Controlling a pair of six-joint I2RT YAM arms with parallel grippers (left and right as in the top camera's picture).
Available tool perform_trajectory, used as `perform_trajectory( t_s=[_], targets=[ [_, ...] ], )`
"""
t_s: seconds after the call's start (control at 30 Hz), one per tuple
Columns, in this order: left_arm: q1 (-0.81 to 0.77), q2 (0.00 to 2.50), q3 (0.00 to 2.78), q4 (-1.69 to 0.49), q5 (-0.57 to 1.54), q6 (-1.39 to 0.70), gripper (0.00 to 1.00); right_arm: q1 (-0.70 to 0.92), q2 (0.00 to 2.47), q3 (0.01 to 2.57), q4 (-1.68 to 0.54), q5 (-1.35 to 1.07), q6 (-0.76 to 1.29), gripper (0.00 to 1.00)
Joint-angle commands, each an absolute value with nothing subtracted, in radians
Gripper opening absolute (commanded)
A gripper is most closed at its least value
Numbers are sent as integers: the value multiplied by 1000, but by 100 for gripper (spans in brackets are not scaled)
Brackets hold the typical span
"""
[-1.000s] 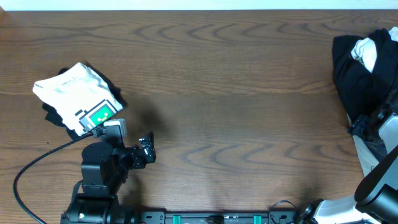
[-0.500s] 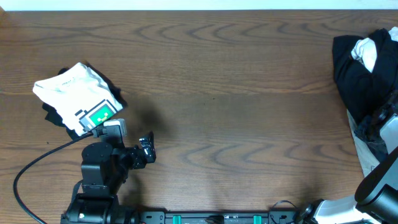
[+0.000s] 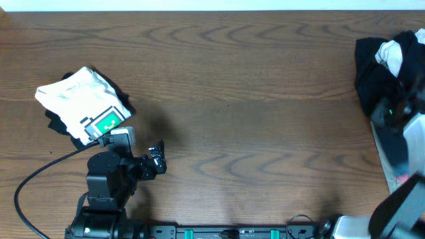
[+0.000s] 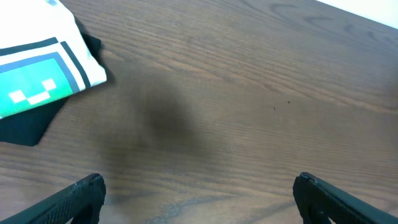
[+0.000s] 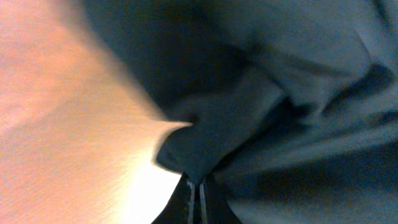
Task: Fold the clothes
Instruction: 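Reach the right gripper into the black pants pile and grasp, then drag the black pants with the right gripper toward table center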
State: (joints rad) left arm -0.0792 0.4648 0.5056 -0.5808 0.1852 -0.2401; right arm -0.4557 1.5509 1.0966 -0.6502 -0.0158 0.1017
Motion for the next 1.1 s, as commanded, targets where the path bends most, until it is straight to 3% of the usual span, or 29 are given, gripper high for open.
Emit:
perform_trajectory(
  t_s=[0.0,0.2,0.4,0.73,0.9,0.97,1.03,1.07],
  targets=[
    [-75,468,526,-583,198,-249,98,-301,1442,1142,-706,-138,91,1],
    [-75,468,526,-583,198,-249,98,30,1417,1135,-777,-139,200,1],
    [-75,468,526,-583,198,-249,98,343,1487,1127,-667,-130,298,1],
    [-75,468,526,-584,198,-249,98,543,1610,1127,-321,-49,329,1],
    [-75,468,526,-593,198,-249,98,533,1615,1128,-227,-19,340,20],
    [-75,468,526,-595,198,-249,98,516,1614,1128,-243,39,340,25],
    [-75,468,526,-595,198,-249,98,490,1612,1128,-285,111,347,39],
    [-75,468,526,-594,198,-249,98,472,1608,1128,-313,141,352,39]
  ],
)
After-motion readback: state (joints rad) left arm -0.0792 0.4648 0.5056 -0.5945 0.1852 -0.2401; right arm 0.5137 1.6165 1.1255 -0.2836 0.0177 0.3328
